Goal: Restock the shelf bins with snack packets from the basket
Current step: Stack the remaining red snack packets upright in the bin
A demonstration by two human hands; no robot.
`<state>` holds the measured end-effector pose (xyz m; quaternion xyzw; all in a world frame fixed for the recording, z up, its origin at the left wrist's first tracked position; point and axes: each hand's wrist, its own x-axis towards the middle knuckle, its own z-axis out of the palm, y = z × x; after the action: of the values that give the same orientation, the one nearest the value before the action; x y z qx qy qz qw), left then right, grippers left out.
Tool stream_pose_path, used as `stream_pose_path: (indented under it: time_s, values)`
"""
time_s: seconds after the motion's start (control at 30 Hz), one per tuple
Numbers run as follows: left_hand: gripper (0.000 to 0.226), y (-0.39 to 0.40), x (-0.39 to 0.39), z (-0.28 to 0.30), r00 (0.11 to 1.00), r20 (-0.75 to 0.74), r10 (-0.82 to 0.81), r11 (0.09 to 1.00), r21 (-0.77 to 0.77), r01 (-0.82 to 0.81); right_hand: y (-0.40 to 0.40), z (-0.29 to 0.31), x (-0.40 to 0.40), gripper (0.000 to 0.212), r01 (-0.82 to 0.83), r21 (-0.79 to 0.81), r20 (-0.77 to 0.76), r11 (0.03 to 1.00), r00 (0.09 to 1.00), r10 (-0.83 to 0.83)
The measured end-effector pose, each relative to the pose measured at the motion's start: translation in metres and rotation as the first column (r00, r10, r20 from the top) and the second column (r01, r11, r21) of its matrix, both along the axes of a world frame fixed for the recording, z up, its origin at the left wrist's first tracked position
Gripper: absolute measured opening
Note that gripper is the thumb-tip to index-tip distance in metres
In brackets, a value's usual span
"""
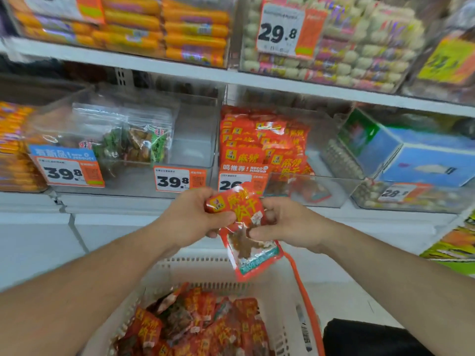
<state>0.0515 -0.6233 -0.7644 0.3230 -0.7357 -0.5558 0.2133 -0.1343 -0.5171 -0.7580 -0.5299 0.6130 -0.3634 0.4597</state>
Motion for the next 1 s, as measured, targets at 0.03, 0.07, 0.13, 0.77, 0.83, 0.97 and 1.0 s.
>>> stream_pose_path:
  time_s: [0.03,0.07,0.13,0.77,0.83,0.97,1.0]
  values:
    - [0.014,0.0,-0.008,0.008,1.0,-0.015,-0.013,1.0,-0.016,0.013,0.002,0.003,-0.002,0.027,0.027,-0.037,0.02,0.999,0.999,-0.027]
    - [0.016,0.002,-0.016,0.016,0.999,-0.026,-0.022,0.999,-0.038,0.021,0.003,0.007,-0.004,0.027,0.064,-0.059,0.049,0.996,0.997,-0.061]
    - [0.018,0.003,-0.033,0.028,0.999,-0.041,-0.024,0.997,-0.076,0.021,0.007,0.015,-0.011,0.025,0.151,-0.085,0.097,0.985,0.985,-0.142]
    - [0.123,-0.075,-0.089,0.022,0.967,0.131,0.22,0.667,-0.743,-0.051,-0.041,0.08,-0.166,0.018,0.436,-0.251,-0.66,0.864,0.576,-0.482]
    - [0.12,-0.075,-0.09,0.021,0.967,0.117,0.228,0.661,-0.747,-0.066,-0.056,0.068,-0.175,0.015,0.491,-0.1,-0.631,0.865,0.641,-0.437]
    - [0.117,-0.076,-0.089,0.018,0.964,0.12,0.237,0.659,-0.749,-0.069,-0.08,0.034,-0.196,0.025,0.55,0.173,-0.688,0.817,0.661,-0.299]
    - [0.117,-0.076,-0.089,0.018,0.965,0.115,0.236,0.655,-0.752,-0.07,-0.084,0.026,-0.199,0.021,0.56,0.213,-0.688,0.801,0.668,-0.284]
